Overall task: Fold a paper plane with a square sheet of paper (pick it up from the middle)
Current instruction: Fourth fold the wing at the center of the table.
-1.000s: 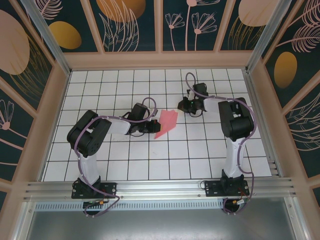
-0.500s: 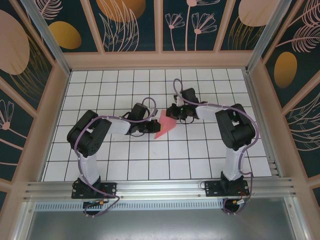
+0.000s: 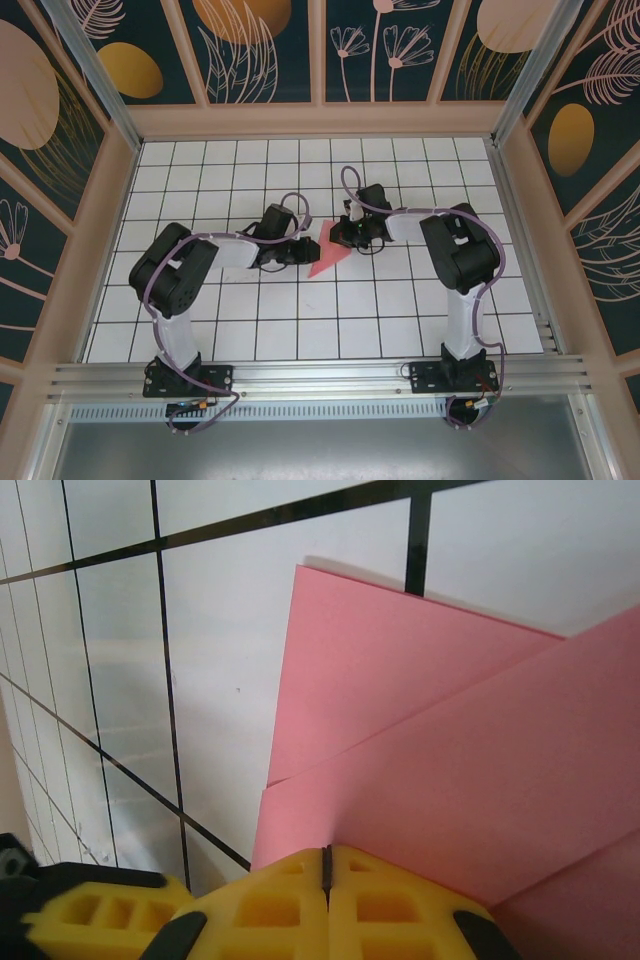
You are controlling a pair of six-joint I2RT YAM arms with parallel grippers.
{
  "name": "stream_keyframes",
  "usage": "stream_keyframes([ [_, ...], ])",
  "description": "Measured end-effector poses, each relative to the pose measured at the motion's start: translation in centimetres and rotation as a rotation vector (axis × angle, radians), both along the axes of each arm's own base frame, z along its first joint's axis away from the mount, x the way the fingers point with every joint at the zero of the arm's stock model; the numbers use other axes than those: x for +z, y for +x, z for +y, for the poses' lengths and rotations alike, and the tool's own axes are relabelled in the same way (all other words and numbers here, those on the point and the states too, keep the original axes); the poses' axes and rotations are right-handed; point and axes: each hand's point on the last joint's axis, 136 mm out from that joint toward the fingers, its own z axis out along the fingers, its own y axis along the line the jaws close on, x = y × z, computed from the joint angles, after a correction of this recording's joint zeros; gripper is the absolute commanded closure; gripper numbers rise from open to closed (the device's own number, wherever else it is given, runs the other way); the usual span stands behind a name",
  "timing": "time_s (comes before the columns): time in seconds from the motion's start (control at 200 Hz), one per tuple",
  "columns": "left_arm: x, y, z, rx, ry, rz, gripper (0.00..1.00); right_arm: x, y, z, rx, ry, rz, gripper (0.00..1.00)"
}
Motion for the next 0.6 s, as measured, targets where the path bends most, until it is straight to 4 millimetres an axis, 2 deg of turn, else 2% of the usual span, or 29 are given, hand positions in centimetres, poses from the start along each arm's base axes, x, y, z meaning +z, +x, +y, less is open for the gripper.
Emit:
stream_keyframes([
  [0.14, 3.5, 1.0, -0.2, 0.038, -0.057, -0.071, 0.78, 0.0, 0.0, -0.1, -0.001, -0.001, 0.002, 0.95],
  [0.23, 4.8, 1.4, -0.7, 0.040, -0.100, -0.095, 0.78, 0.0, 0.0, -0.1, -0.002, -0.002, 0.002, 0.95],
  [0.37, 4.3, 0.8, -1.2, 0.024, -0.130, -0.055, 0.78, -0.1, 0.0, -0.1, -0.002, -0.001, 0.004, 0.95],
  [0.6, 1.5, -1.2, -1.2, -0.015, -0.125, 0.047, 0.78, -0.1, 0.1, -0.1, -0.010, -0.002, 0.016, 0.95],
])
